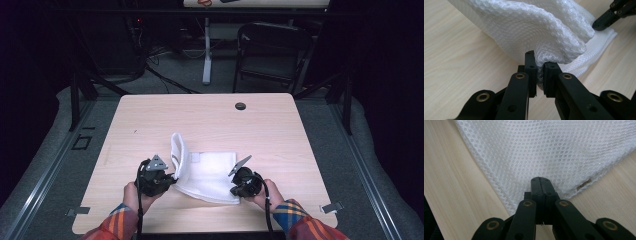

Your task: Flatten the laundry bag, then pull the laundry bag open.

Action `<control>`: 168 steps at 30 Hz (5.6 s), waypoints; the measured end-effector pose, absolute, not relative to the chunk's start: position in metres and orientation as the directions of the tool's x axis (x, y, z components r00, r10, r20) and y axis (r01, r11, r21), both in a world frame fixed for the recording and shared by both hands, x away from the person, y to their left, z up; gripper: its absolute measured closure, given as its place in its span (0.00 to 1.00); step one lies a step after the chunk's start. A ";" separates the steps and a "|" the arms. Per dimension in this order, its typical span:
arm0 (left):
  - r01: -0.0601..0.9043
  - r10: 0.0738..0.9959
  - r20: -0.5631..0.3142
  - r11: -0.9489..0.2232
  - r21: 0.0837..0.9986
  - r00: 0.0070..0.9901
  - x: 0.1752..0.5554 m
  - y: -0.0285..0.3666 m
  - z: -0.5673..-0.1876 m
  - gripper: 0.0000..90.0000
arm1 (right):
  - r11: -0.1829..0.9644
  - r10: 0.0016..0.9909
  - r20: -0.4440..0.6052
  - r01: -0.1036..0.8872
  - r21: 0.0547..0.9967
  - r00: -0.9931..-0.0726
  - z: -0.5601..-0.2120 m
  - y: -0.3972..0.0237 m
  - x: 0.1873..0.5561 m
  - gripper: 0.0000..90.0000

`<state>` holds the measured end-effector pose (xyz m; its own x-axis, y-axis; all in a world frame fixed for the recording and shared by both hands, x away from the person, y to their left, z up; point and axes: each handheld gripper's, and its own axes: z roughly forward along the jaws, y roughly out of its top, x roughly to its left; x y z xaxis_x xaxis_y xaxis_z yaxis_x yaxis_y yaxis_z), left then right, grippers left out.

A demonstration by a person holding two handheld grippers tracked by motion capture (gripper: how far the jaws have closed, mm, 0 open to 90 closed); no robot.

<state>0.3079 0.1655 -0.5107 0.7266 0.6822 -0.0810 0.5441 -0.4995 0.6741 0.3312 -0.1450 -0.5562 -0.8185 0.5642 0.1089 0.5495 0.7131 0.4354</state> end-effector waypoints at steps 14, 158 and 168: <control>0.628 0.698 -0.144 -0.509 0.589 0.701 0.312 0.173 -0.527 0.94 | 0.726 0.565 0.101 0.551 0.411 -0.819 -0.554 -0.156 0.333 1.00; 0.417 0.466 -0.060 -0.719 0.556 0.883 0.334 0.069 -0.546 0.98 | 0.615 0.637 0.073 0.563 0.552 -0.767 -0.511 -0.196 0.312 0.60; 0.436 0.497 -0.062 -0.687 0.580 0.866 0.335 0.069 -0.538 0.98 | 0.645 0.581 0.058 0.503 0.576 -0.812 -0.507 -0.175 0.299 0.99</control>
<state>0.3349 0.0686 -0.5381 0.8656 0.4969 -0.0622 0.4363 -0.6875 0.5805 0.2986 -0.1754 -0.5073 -0.8116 0.5814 0.0578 0.5029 0.6449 0.5755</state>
